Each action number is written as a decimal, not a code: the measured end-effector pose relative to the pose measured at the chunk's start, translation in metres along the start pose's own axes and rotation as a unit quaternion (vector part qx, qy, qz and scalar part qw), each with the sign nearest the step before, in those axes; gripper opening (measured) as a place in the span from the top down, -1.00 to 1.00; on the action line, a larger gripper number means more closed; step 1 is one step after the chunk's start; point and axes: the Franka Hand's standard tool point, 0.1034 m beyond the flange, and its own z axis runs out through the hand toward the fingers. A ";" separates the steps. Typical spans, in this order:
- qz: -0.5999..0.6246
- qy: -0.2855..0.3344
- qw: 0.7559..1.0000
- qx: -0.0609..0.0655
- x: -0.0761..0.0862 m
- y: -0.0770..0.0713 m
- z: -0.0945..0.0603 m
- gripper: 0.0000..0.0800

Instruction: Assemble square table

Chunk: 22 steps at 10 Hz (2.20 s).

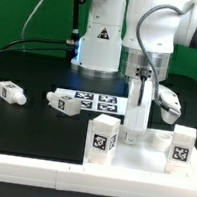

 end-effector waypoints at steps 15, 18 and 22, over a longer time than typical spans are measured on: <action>-0.475 -0.010 0.880 0.001 0.092 -0.008 -0.006 0.89; -0.626 -0.008 0.780 0.009 0.105 -0.031 -0.006 0.89; -0.788 -0.013 0.616 -0.001 0.117 -0.066 -0.020 0.89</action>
Offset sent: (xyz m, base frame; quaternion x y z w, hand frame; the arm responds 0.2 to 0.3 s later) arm 0.0000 0.0000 0.0000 0.0000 0.0000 0.0000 1.0000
